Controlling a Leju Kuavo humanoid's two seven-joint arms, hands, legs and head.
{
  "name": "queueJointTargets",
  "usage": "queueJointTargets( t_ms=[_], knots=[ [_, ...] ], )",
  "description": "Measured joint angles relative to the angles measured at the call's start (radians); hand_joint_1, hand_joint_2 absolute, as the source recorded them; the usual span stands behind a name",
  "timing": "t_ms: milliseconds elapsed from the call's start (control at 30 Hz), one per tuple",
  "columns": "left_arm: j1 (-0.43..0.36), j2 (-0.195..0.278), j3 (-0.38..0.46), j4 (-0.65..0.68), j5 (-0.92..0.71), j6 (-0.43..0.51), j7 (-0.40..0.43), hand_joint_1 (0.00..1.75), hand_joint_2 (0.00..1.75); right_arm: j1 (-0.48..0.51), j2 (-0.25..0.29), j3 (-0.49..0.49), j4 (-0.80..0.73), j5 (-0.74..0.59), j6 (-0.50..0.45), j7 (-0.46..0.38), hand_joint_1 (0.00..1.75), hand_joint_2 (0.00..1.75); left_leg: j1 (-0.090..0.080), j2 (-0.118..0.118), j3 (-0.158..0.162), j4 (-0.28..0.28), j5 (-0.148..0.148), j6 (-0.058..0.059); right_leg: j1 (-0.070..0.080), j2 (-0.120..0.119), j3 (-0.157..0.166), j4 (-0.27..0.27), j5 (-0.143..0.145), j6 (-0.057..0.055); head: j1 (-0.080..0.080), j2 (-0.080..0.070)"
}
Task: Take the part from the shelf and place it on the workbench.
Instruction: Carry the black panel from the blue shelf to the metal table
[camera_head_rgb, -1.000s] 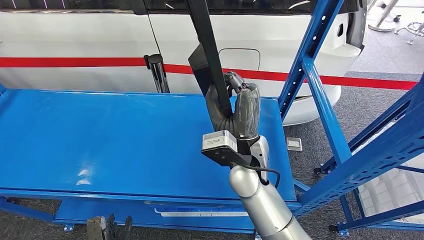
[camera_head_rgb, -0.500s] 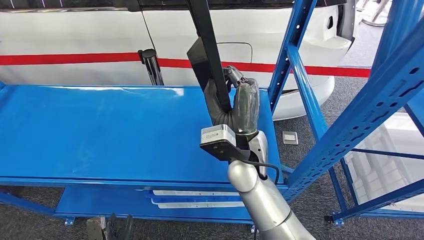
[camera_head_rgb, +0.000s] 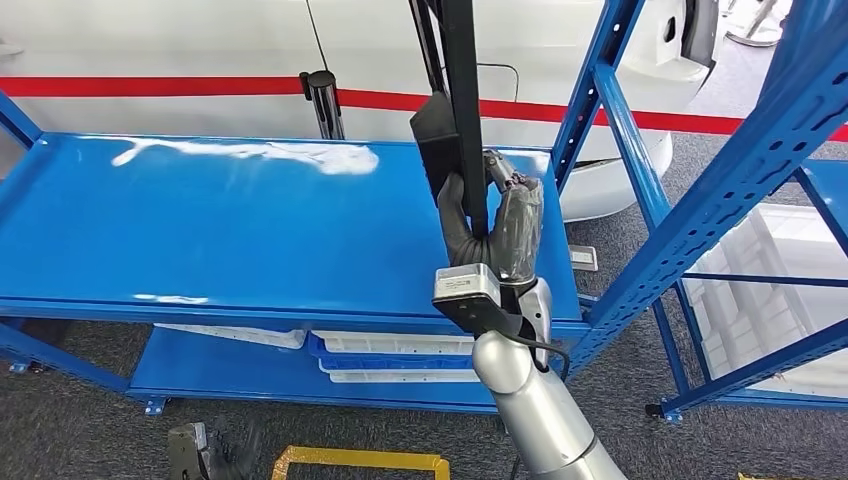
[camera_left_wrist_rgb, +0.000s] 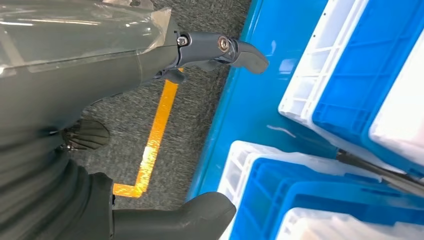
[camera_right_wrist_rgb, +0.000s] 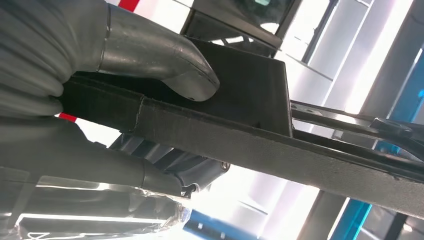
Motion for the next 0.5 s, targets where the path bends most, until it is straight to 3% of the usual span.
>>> queueJointTargets(
  t_ms=[67, 133, 167, 200, 267, 300, 333, 400, 433, 500],
  knots=[
    [-0.001, 0.0, -0.002, 0.0, -0.005, -0.001, 0.0, 0.0, 1.75, 0.014, -0.003, -0.004, -0.031, 0.009, -0.004, 0.003, 1.75, 1.75, -0.002, 0.001, -0.012, 0.006, 0.015, -0.009, 0.005, -0.001, 0.057, -0.096, -0.015, -0.008, -0.001, 0.0],
    [-0.001, 0.0, -0.002, 0.0, -0.007, 0.0, 0.0, 0.0, 1.75, 0.033, -0.008, -0.008, -0.056, 0.017, -0.005, 0.008, 1.75, 1.75, 0.0, 0.001, -0.017, 0.009, 0.026, -0.02, 0.001, -0.001, 0.052, -0.106, -0.013, -0.017, -0.002, 0.0],
    [-0.001, 0.0, -0.002, 0.0, -0.006, 0.001, 0.0, 0.0, 1.75, 0.042, -0.01, -0.009, -0.065, 0.02, -0.004, 0.01, 1.75, 1.75, 0.002, 0.0, -0.022, 0.016, 0.016, -0.026, -0.003, -0.001, 0.048, -0.104, -0.006, -0.024, -0.002, 0.0],
    [0.0, 0.0, -0.002, 0.0, -0.005, 0.003, 0.0, 0.0, 1.75, 0.049, -0.011, -0.01, -0.072, 0.022, -0.003, 0.012, 1.75, 1.75, 0.005, -0.002, -0.03, 0.034, -0.01, -0.033, -0.007, -0.002, 0.044, -0.103, 0.002, -0.033, -0.003, 0.0],
    [0.001, 0.001, -0.002, -0.001, -0.004, 0.005, 0.0, 0.0, 1.75, 0.055, -0.012, -0.01, -0.083, 0.024, 0.002, 0.015, 1.75, 1.75, 0.013, -0.006, -0.055, 0.118, -0.102, -0.047, -0.007, -0.003, 0.027, -0.101, 0.021, -0.046, -0.006, 0.0],
    [0.002, 0.001, -0.002, -0.001, -0.003, 0.005, 0.0, 0.0, 1.75, 0.056, -0.012, -0.01, -0.087, 0.025, 0.005, 0.016, 1.75, 1.75, 0.016, -0.006, -0.067, 0.177, -0.144, -0.052, -0.005, -0.003, 0.015, -0.098, 0.03, -0.049, -0.007, 0.0],
    [0.003, 0.001, -0.002, -0.002, -0.001, 0.006, 0.0, 0.0, 1.75, 0.057, -0.012, -0.011, -0.089, 0.025, 0.008, 0.016, 1.75, 1.75, 0.018, -0.006, -0.074, 0.229, -0.166, -0.056, -0.003, -0.003, 0.0, -0.093, 0.039, -0.049, -0.007, 0.0],
    [0.006, 0.001, -0.002, -0.007, 0.001, 0.005, 0.0, 0.0, 1.75, 0.059, -0.011, -0.012, -0.09, 0.025, 0.011, 0.016, 1.75, 1.75, 0.022, -0.006, -0.049, 0.257, -0.147, -0.059, -0.002, -0.002, -0.031, -0.081, 0.053, -0.046, -0.007, 0.0],
    [0.007, 0.001, -0.001, -0.01, 0.002, 0.004, 0.0, 0.0, 1.75, 0.06, -0.011, -0.012, -0.091, 0.025, 0.012, 0.016, 1.75, 1.75, 0.023, -0.006, -0.012, 0.221, -0.124, -0.059, -0.002, -0.002, -0.046, -0.074, 0.06, -0.044, -0.007, 0.0],
    [0.007, 0.001, -0.001, -0.017, 0.003, 0.002, 0.0, 0.0, 1.75, 0.061, -0.01, -0.013, -0.096, 0.025, 0.012, 0.016, 1.75, 1.75, 0.023, -0.011, 0.07, 0.109, -0.117, -0.053, -0.002, -0.001, -0.069, -0.065, 0.073, -0.035, -0.006, 0.0]
  ],
)
